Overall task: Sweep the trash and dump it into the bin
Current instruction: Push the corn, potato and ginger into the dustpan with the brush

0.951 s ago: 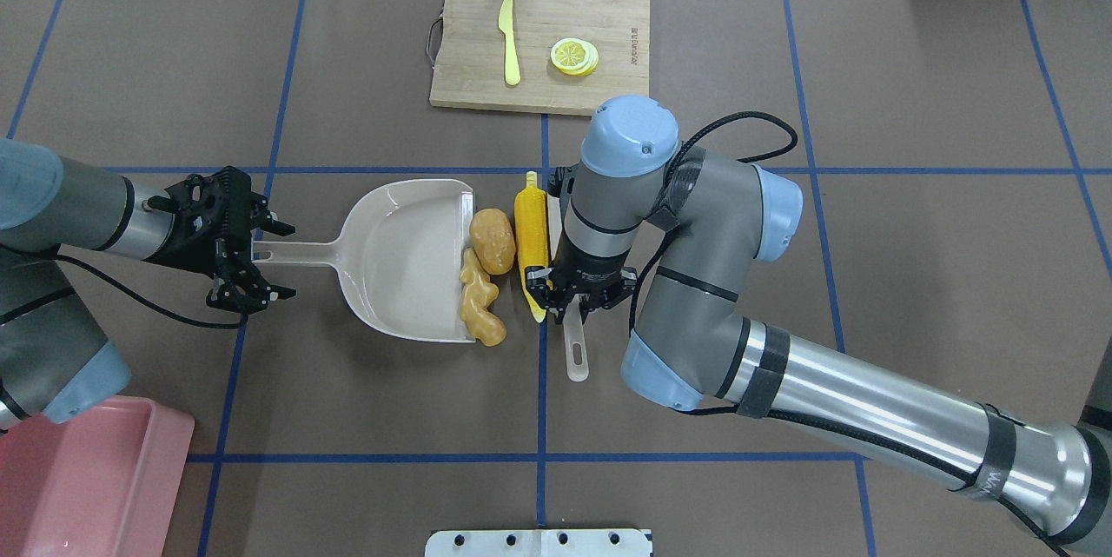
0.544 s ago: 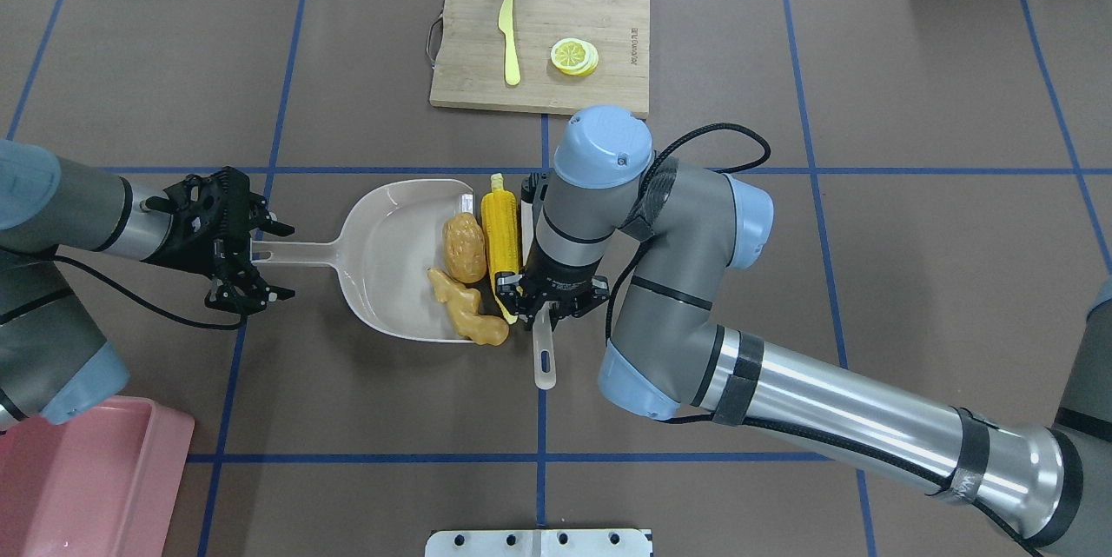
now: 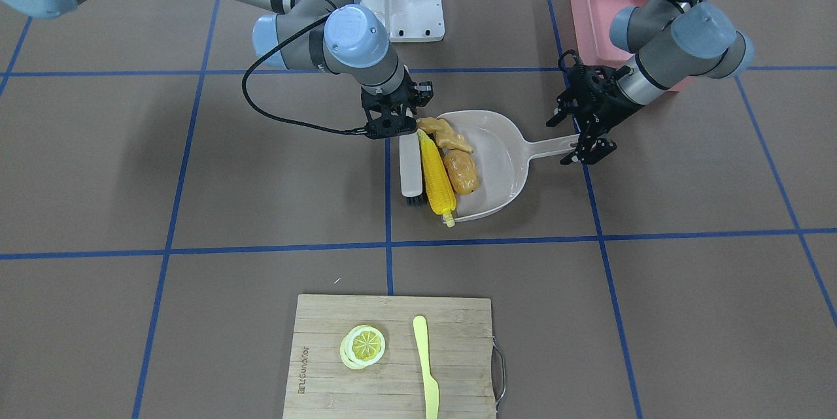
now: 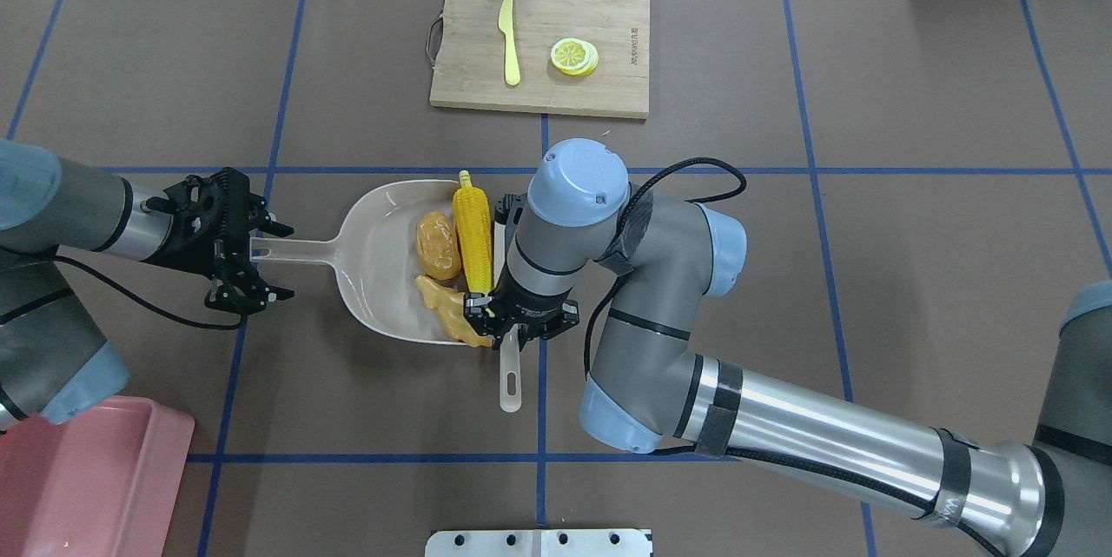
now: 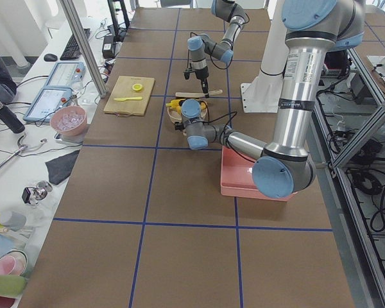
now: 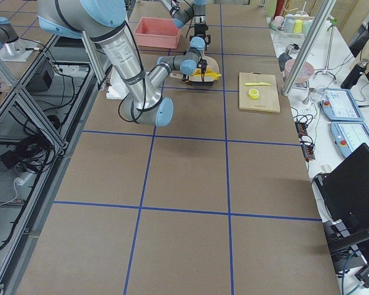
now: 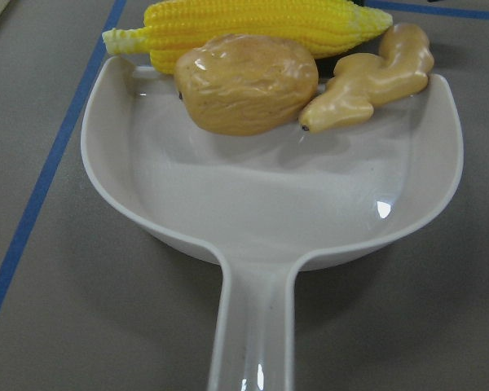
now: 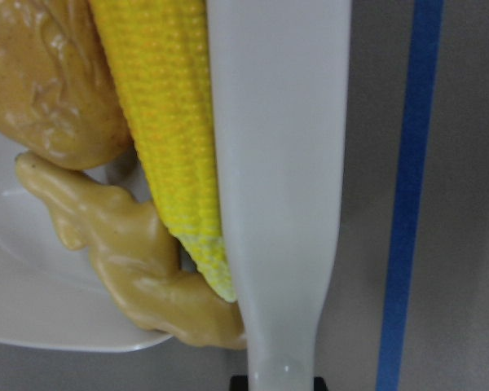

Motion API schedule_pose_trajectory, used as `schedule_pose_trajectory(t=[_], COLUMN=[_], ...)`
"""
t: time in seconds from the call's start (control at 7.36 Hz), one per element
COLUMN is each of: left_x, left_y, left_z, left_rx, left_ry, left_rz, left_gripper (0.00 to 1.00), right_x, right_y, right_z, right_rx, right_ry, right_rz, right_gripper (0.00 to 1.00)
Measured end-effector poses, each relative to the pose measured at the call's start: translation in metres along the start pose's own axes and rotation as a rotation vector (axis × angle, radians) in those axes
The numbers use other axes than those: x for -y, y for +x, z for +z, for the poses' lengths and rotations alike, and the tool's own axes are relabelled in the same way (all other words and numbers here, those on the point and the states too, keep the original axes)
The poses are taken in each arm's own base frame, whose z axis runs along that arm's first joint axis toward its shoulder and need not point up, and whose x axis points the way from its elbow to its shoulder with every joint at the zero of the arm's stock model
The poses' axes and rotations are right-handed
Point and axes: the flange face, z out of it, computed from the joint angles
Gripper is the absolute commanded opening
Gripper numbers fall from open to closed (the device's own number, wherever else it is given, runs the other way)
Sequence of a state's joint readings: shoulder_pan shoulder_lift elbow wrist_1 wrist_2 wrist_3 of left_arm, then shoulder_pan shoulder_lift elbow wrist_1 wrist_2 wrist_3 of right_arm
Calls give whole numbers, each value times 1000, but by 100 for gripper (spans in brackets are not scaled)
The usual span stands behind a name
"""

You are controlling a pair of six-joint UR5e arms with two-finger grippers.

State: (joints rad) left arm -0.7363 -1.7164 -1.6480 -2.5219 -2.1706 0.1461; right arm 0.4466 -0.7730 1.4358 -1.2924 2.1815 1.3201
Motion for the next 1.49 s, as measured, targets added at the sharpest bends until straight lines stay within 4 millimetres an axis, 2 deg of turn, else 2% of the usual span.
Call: schedule_pose_trajectory(t=[0.82,1.22,1.49], left_x=[0,-2,-2], left_y=[0,-1,-1], left_z=[0,1,1], left_rx=[1,1,1], left_ry=[-1,-4,-4], left_rz=[-5,-8,-9], left_gripper=[89,89,89], right_x=[-4,-5,-6], right_y=[-31,-37,-33], right_z=[-7,-12,-10], right_rx=[116,170,174], right_ry=[37,58,58], right_rz=[44,54,66], right_gripper=[0,0,0])
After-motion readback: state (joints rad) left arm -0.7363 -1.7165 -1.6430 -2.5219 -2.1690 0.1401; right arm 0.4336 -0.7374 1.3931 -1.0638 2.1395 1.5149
